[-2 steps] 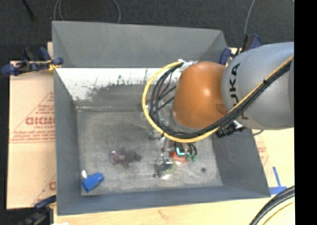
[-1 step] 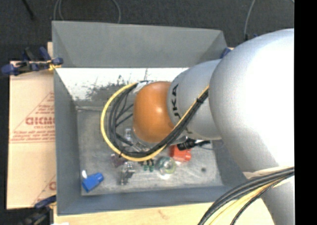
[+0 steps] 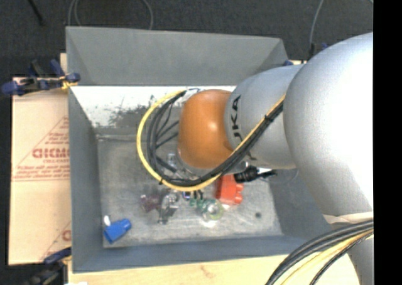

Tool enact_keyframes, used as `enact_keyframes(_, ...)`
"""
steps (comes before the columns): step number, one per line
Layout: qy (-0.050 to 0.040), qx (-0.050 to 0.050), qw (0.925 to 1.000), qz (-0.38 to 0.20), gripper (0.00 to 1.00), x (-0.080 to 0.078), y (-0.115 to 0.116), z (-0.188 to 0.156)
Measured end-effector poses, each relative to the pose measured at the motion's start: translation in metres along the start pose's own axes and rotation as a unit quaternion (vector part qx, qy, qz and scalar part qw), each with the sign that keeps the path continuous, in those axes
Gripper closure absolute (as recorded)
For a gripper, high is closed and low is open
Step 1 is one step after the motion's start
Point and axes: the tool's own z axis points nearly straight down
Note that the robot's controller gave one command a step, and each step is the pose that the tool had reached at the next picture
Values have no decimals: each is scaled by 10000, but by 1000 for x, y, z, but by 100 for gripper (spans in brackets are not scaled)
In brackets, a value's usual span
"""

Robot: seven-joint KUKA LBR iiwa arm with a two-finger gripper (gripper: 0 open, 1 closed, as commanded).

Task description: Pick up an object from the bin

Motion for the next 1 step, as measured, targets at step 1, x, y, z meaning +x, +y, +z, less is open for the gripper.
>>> enact_keyframes(1, 33, 10, 9995, 330, 0, 6, -13, -6)
